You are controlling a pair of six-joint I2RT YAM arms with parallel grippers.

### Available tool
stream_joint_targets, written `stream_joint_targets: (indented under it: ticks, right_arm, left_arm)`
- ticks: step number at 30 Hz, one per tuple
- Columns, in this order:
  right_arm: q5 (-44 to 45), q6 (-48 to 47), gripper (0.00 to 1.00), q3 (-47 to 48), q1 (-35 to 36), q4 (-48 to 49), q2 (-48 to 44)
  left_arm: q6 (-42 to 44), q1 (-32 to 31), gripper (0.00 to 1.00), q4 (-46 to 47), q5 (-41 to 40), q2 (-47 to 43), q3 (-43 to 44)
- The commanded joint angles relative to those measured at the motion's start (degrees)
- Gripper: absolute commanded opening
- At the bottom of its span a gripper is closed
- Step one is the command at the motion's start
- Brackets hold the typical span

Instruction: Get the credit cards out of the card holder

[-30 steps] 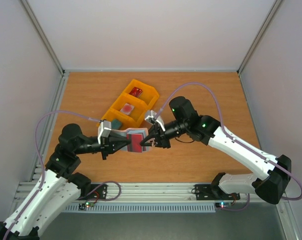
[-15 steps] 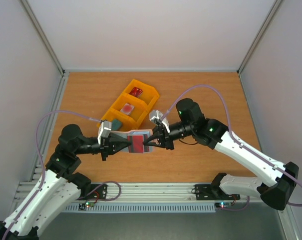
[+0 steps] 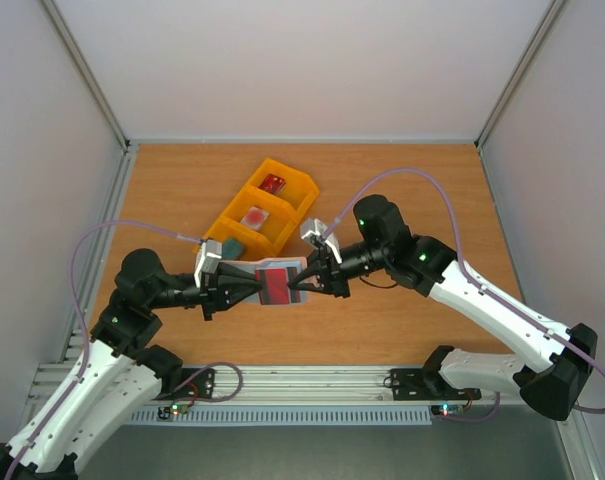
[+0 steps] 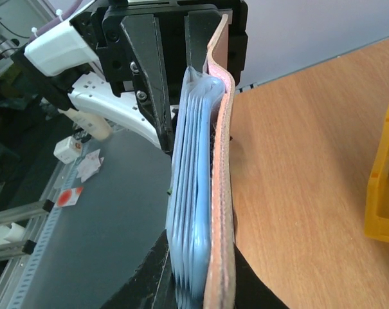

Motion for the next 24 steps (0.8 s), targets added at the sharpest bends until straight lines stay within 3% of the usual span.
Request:
stream_joint_targets:
  ticks: [1, 6, 15, 20, 24]
  right_arm:
    - [-2.9, 0.1, 0.01, 1.7, -0.1, 1.4, 0.0]
    - [-3.7, 0.1, 0.01, 2.3, -0.1, 1.0, 0.4]
    - [-2.9, -1.7, 0.01, 2.1, -0.1, -1.6, -0.9]
    - [-3.1, -2.3, 0.01, 2.3, -0.1, -2.3, -1.4]
    - [-3.8, -2.3, 0.01, 2.5, -0.1, -2.3, -1.4]
  left_arm:
    - [-0.3, 0.2, 0.14, 1.6, 0.2, -0.6, 0.6]
    - [0.3, 0.2, 0.00, 2.4, 1.0, -0.5, 0.6]
    - [0.5, 0.4, 0.05, 1.1, 1.9, -0.7, 1.0]
    - [0.6, 0.6, 0.16, 1.1, 2.3, -0.5, 1.0]
    - [0.6, 0.7, 0.10, 1.0, 2.6, -0.7, 0.9]
